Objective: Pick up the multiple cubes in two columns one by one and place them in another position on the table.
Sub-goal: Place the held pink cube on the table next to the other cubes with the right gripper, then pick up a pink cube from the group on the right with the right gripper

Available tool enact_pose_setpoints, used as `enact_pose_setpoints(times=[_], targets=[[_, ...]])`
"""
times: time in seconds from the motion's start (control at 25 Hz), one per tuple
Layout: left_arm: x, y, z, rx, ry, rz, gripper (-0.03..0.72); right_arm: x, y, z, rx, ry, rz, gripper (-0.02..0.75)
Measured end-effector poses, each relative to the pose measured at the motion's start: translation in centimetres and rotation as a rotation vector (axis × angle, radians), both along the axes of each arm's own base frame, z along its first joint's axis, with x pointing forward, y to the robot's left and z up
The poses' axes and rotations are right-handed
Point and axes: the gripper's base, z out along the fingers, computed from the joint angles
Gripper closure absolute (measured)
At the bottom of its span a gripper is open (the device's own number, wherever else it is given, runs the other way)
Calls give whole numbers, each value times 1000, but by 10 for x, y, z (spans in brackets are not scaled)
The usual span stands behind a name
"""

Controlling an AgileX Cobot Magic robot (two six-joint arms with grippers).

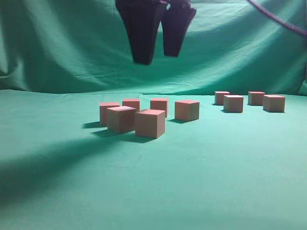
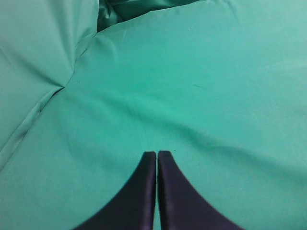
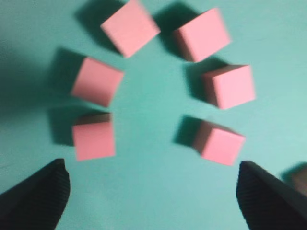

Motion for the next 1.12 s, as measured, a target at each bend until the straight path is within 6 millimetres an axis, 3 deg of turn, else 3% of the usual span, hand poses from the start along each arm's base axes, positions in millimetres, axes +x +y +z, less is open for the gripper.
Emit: enact_pose_setpoints(times=[0.12, 0.24, 0.48, 0.6, 0.72, 0.88, 1.12], targets=[[0, 0, 0, 0, 0, 0, 688, 7, -9, 22, 5, -77, -43, 99], [0, 0, 0, 0, 0, 0, 688, 20, -33, 40, 16, -125, -133, 99], [0, 0, 0, 0, 0, 0, 688, 60, -112, 49, 109, -94, -486, 99], [0, 0, 0, 0, 0, 0, 688, 80, -136, 39, 234, -38, -650, 167], [0, 0, 0, 0, 0, 0, 688, 99, -147, 18, 312, 2, -739, 160], [0, 0, 0, 0, 0, 0, 688, 122, -150, -13, 346, -21, -779, 160], [0, 0, 0, 0, 0, 0, 688, 138, -149, -45, 330, -52, -801, 160]])
